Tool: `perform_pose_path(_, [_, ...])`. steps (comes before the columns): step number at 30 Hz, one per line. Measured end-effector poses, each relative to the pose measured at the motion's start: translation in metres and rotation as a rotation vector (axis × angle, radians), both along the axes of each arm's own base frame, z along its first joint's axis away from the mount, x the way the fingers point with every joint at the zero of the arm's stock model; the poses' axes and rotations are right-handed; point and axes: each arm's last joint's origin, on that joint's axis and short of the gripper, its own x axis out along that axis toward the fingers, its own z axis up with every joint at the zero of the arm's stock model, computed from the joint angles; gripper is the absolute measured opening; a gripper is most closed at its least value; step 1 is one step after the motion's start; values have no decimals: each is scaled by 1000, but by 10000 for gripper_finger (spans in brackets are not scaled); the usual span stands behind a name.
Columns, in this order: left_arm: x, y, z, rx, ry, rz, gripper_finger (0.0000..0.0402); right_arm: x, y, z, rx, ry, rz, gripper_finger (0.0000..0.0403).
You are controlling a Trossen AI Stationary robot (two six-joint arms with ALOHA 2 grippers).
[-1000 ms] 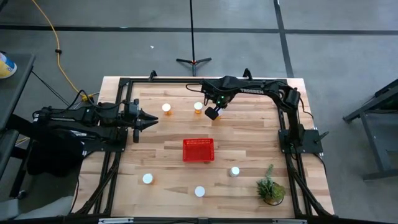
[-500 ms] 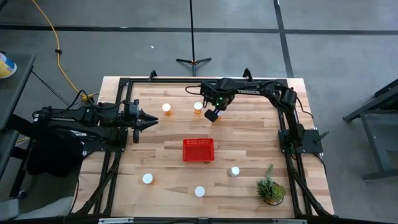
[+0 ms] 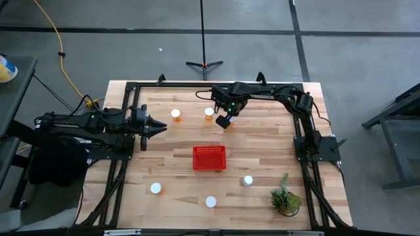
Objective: Pick and place pill bottles into a basket
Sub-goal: Put the orange pill bottle into the red basket
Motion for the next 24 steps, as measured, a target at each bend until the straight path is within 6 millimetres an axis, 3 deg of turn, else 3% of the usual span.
perform_pose_path(11, [0,0,0,0,1,0,104,0,0,0,4,-2,6,321])
perform_pose_path(24, [0,0,0,1,1,1,104,0,0,0,4,-3,8,311])
